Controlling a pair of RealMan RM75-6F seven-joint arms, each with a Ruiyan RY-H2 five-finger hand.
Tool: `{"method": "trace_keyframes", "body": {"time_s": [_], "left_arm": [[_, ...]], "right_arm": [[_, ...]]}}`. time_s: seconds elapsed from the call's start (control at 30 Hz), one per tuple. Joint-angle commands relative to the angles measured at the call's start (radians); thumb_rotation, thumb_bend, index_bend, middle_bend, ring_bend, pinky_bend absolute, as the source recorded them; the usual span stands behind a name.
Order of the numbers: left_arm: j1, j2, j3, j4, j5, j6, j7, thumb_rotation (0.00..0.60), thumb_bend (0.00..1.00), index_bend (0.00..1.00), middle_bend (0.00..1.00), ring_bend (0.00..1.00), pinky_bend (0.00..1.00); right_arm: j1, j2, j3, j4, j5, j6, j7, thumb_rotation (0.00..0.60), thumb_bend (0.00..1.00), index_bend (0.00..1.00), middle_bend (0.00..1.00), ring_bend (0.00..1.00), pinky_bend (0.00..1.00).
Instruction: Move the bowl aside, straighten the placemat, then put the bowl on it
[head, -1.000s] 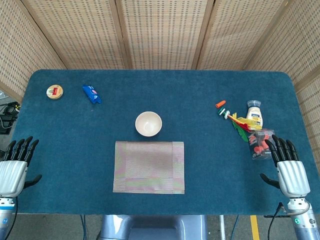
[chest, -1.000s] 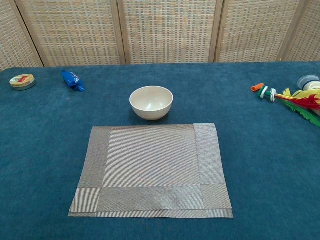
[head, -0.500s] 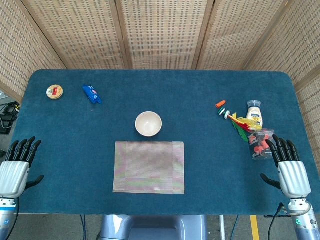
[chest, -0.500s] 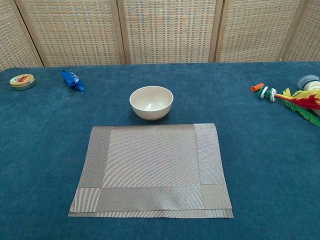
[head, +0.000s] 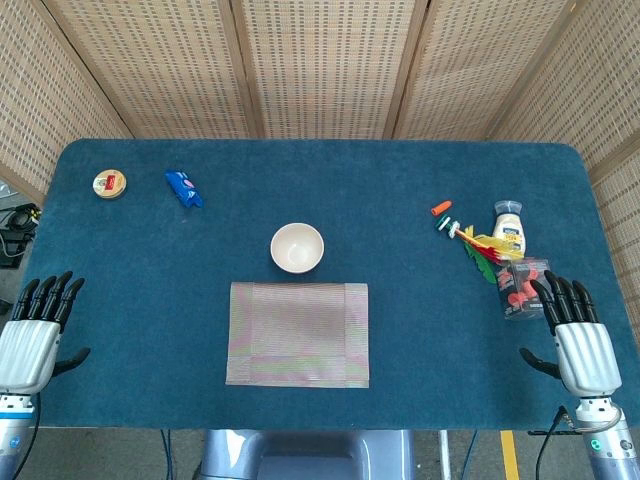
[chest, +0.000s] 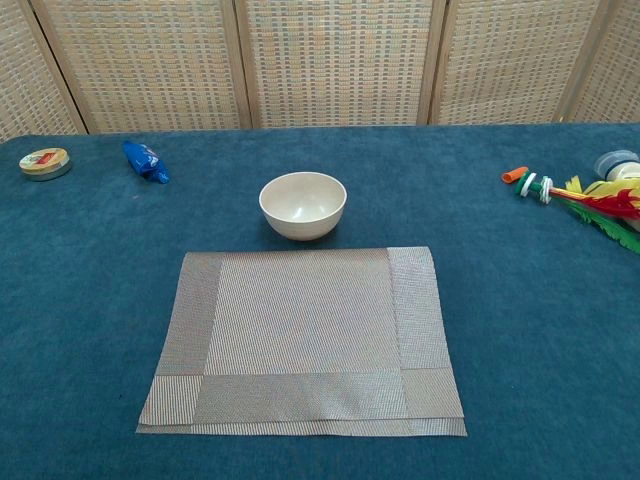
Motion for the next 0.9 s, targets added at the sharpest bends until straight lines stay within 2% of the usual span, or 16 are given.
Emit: {"method": "trace_keyframes", "body": {"time_s": [0.03, 0.2, 0.4, 0.6, 0.9], "left_arm": [[-0.027, -0.009, -0.011, -0.001, -0.006, -0.036, 0.010, 0.600, 0.05, 0.06, 0.00, 0.00, 0.00], [-0.102, -0.026, -0.053, 0.002, -0.010, -0.105, 0.056, 0.600, 0.06, 0.15, 0.00, 0.00, 0.00], [-0.221, -0.100, -0.122, 0.031, -0.047, -0.215, 0.091, 0.600, 0.14, 0.23, 0.00, 0.00, 0.00], [-0.359, -0.220, -0.182, 0.148, -0.131, -0.361, 0.128, 0.600, 0.14, 0.29, 0.00, 0.00, 0.00], [-0.540, -0.375, -0.255, 0.310, -0.229, -0.501, 0.175, 0.600, 0.16, 0.32, 0.00, 0.00, 0.00]], "right_arm": [[-0.001, 0.003, 0.003, 0.000, 0.002, 0.003, 0.011, 0.600, 0.09, 0.11, 0.00, 0.00, 0.00], [-0.001, 0.007, 0.005, -0.001, 0.003, 0.004, 0.027, 0.600, 0.09, 0.11, 0.00, 0.00, 0.00], [-0.001, 0.010, 0.008, 0.006, 0.008, 0.002, 0.052, 0.600, 0.09, 0.11, 0.00, 0.00, 0.00], [0.003, 0.013, 0.015, 0.018, 0.026, -0.012, 0.082, 0.600, 0.09, 0.11, 0.00, 0.00, 0.00], [0.010, 0.010, 0.024, 0.043, 0.057, -0.039, 0.120, 0.600, 0.09, 0.12, 0.00, 0.00, 0.00]]}}
